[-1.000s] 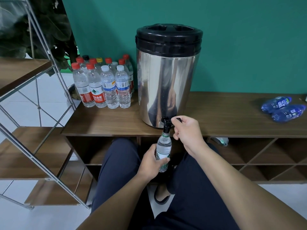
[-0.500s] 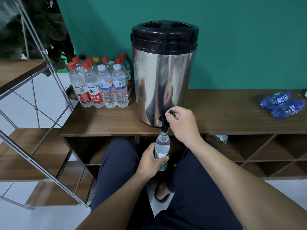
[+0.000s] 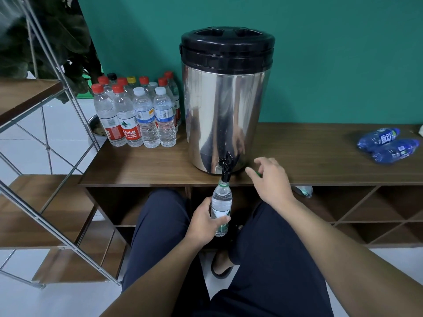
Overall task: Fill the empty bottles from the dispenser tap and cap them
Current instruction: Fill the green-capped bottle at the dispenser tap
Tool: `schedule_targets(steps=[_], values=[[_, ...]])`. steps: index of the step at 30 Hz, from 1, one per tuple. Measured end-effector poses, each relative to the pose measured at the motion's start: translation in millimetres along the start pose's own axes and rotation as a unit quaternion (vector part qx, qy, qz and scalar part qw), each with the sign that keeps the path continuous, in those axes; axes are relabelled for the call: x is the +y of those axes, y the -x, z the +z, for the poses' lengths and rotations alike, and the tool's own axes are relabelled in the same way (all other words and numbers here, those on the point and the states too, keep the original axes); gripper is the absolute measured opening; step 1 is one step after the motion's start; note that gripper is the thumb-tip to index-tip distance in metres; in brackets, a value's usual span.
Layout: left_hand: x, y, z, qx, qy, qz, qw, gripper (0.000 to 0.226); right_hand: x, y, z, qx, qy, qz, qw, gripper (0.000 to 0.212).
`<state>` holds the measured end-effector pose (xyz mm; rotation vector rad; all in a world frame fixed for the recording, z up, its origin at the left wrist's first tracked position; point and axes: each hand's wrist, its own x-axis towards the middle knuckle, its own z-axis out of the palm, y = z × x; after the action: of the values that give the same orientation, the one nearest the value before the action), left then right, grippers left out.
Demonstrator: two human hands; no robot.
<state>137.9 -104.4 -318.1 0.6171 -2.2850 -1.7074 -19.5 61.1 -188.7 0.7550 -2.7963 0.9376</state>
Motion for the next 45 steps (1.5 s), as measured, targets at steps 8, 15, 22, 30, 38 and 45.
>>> schedule_targets(steps=[8,15,22,30,38,45], values=[[-0.9,0.4,-1.2,-0.003,-0.006,-0.013,1.0,0.046,20.7,-10.6,15.9,-0.071,0.098,0.03,0.992,0.058],[-0.3,1.8,-2.1,-0.011,-0.009,-0.019,1.0,0.046,23.1,-14.8,21.4,-0.048,0.086,0.021,0.995,0.026],[0.5,8.6,-3.5,-0.028,-0.021,-0.016,0.999,0.051,1.8,10.4,11.6,-0.072,-0.069,-0.069,0.993,0.014],[16.3,24.3,-8.7,-0.035,-0.023,0.021,0.999,0.054,-27.6,32.9,-17.7,-0.162,-0.082,-0.182,0.966,0.021],[33.0,42.7,-27.8,-0.04,-0.025,0.065,0.997,0.06,-64.1,35.9,-60.7,-0.234,0.046,-0.292,0.926,0.032],[62.2,47.1,-68.3,-0.03,-0.034,0.104,0.994,0.067,-120.4,21.7,-94.2,-0.246,0.132,-0.362,0.89,0.023]])
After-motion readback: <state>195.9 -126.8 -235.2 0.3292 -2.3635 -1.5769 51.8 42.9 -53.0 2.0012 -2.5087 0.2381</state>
